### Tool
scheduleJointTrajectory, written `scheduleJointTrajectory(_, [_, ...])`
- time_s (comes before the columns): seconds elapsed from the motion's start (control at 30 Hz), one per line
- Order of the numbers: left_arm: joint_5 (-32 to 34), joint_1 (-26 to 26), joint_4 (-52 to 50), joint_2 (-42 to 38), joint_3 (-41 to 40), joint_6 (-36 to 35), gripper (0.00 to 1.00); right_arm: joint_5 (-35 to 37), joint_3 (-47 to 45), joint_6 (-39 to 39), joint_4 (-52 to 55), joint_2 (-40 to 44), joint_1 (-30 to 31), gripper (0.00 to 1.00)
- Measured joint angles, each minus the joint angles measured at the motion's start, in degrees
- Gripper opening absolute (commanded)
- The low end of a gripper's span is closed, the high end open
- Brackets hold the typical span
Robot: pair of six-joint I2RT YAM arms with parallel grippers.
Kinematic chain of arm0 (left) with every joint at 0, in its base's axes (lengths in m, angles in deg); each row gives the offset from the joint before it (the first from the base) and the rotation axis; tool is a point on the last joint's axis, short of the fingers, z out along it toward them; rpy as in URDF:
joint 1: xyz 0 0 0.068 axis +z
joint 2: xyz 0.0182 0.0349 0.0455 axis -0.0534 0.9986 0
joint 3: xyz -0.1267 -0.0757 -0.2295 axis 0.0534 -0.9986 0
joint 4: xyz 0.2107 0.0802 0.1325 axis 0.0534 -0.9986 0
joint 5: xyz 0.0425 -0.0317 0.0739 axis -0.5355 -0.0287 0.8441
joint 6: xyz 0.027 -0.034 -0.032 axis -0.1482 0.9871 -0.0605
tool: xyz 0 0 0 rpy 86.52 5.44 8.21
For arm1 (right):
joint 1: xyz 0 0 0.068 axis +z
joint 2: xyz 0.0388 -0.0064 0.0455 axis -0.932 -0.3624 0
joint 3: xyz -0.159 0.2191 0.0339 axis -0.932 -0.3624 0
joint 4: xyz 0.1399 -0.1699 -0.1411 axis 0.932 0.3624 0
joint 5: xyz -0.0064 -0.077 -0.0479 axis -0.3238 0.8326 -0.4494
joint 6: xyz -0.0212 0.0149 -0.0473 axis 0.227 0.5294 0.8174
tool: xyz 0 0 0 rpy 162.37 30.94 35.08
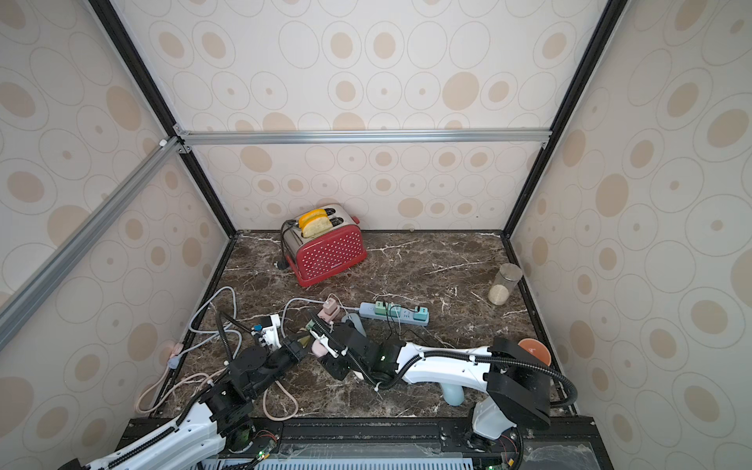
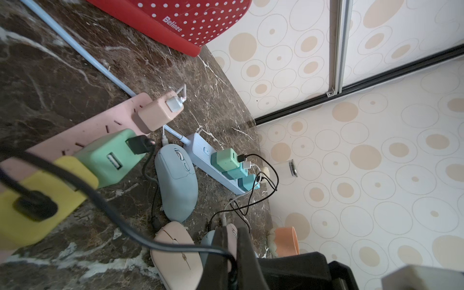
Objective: Unplug the wireless mouse
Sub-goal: Remove the power cord from the mouse.
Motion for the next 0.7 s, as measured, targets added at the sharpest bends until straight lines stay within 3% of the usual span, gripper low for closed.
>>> scheduleJointTrajectory(0.7, [1.97, -0.33, -4.42, -2.34, -0.2, -0.37, 0.0, -8.72, 4.94, -0.15, 7.85, -3.8, -2.25, 0.31])
